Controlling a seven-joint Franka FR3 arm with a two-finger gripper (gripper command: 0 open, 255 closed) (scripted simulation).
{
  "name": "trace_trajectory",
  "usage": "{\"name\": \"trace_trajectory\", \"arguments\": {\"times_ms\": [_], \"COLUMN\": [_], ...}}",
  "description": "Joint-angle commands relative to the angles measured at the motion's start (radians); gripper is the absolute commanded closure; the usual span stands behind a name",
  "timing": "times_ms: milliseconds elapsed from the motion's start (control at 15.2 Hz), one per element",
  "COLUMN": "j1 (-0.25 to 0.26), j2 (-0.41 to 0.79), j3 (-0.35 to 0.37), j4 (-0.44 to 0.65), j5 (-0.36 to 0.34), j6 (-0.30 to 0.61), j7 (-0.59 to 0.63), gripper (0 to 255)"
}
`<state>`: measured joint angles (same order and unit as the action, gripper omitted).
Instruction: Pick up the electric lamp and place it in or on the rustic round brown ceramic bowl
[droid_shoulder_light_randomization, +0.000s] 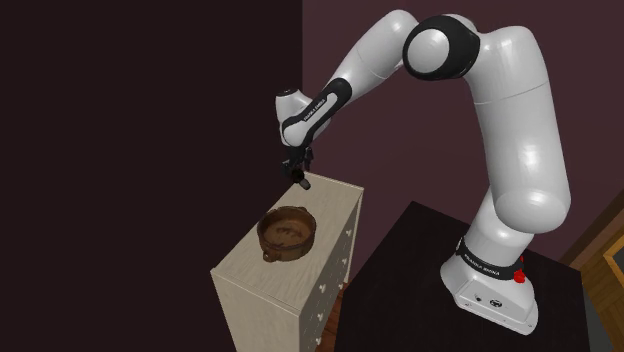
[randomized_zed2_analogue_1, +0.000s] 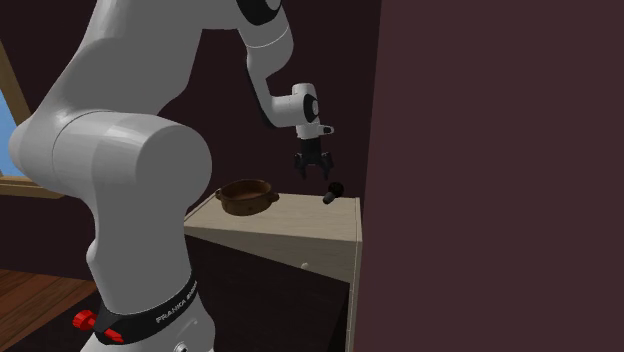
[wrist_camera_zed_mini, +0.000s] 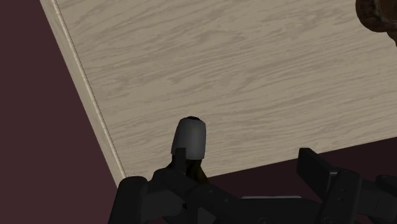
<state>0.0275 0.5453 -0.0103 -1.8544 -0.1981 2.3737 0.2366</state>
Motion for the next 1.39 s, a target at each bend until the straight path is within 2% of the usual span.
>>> {"name": "trace_trajectory", "arguments": {"times_ms": [0, 198, 264, 858, 924, 1254, 1320], "j1": [0.000, 0.000, 0.000, 0.000, 0.000, -0.121, -0.122], "j2": [0.001, 0.001, 0.001, 0.001, 0.001, 0.024, 0.038], "j3": [0.000, 0.000, 0.000, 0.000, 0.000, 0.005, 0.004], "j4": [0.001, 0.001, 0.001, 0.001, 0.001, -0.165, -0.157], "j5": [0.000, 0.000, 0.000, 0.000, 0.000, 0.024, 0.022], "j6": [0.001, 0.001, 0.001, 0.001, 0.001, 0.448, 0.454], "j7": [0.000, 0.000, 0.000, 0.000, 0.000, -0.080, -0.078], "gripper": [0, 0, 255, 255, 0, 0, 0]}}
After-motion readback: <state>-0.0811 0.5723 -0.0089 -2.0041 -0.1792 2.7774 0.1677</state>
